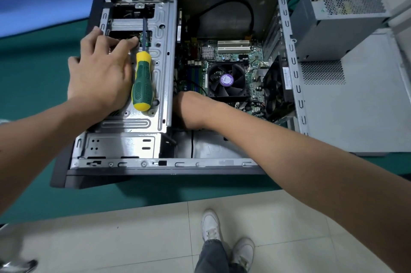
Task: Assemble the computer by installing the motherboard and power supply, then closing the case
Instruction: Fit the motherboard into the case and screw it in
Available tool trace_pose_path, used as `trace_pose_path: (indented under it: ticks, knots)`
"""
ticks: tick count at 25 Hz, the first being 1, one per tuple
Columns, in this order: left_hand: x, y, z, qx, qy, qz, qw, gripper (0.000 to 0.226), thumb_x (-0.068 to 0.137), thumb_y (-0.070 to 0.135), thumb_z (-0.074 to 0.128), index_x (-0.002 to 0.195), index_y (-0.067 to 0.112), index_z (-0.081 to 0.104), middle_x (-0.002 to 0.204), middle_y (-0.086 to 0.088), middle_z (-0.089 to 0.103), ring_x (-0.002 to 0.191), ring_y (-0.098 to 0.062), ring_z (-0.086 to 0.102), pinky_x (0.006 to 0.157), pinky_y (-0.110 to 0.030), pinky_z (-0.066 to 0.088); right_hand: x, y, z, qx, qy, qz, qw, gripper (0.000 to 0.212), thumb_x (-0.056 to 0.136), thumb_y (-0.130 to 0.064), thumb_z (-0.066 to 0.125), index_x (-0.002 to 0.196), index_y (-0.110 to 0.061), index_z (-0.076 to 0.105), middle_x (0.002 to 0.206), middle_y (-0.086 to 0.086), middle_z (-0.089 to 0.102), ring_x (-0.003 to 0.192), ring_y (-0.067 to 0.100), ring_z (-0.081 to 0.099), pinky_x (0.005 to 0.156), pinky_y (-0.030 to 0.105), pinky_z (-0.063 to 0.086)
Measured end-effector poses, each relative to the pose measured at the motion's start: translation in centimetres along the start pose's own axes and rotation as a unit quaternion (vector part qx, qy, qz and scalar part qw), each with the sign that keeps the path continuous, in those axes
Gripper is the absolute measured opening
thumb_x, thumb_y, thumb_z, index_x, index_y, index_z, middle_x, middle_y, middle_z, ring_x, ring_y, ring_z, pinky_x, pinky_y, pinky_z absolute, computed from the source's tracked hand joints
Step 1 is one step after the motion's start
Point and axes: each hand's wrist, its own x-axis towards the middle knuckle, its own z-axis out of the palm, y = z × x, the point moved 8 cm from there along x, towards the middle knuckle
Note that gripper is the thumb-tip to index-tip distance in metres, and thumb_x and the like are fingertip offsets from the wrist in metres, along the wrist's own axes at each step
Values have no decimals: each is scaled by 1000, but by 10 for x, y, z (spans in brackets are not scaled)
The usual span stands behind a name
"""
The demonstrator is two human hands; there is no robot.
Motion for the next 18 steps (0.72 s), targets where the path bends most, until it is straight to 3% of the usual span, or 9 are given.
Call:
trace_pose_path:
  ticks: [2, 5, 7, 9, 13, 18]
  knots:
    - [0, 0, 0, 2, 0, 0, 1000, 43, 105, 32, 31, 148, 31, 37, 145, -15, 40, 148, -27, 14, 100, -65, 30, -2, 7, -5, 34, 5, 17, 999, 35, 85, 4, 50, 64, -15, 29, 64, 0, 36, 56, 19, 39, 45, 24, 27]
    - [0, 0, 1, 6, 1, 4, 1000, 43, 105, 33, 30, 147, 31, 37, 144, -16, 40, 148, -28, 14, 101, -65, 29, -6, 19, -15, 98, 25, 55, 993, 21, 83, 7, 50, 73, -9, 41, 64, 1, 37, 52, 17, 38, 37, 17, 29]
    - [0, 0, 2, 10, 6, 10, 1000, 43, 105, 32, 31, 147, 29, 37, 143, -17, 42, 148, -30, 15, 106, -63, 25, -6, 21, -19, 108, 35, 59, 992, 15, 82, 7, 50, 85, -8, 51, 67, 2, 41, 55, 22, 43, 40, 17, 32]
    - [0, 0, 3, 17, 14, 23, 999, 44, 105, 31, 30, 148, 27, 38, 140, -20, 44, 148, -33, 17, 115, -59, 16, -3, 21, -19, 86, 40, 62, 994, 18, 83, 5, 51, 97, -5, 58, 73, 5, 43, 66, 28, 48, 54, 27, 36]
    - [2, 3, 4, 2, 10, 47, 999, 55, 100, 37, 19, 148, 21, 40, 139, -22, 45, 149, -36, 18, 121, -54, 12, -2, 14, -5, 51, 13, 45, 998, 17, 83, 5, 49, 91, -10, 51, 79, 6, 44, 75, 28, 46, 62, 32, 36]
    - [3, 2, 4, 9, 20, 50, 999, 57, 98, 40, 17, 147, 22, 41, 137, -22, 47, 148, -36, 19, 121, -54, 14, -1, 8, -2, 38, 19, 21, 999, 31, 81, 9, 48, 69, -14, 30, 77, 7, 40, 72, 26, 42, 62, 32, 34]
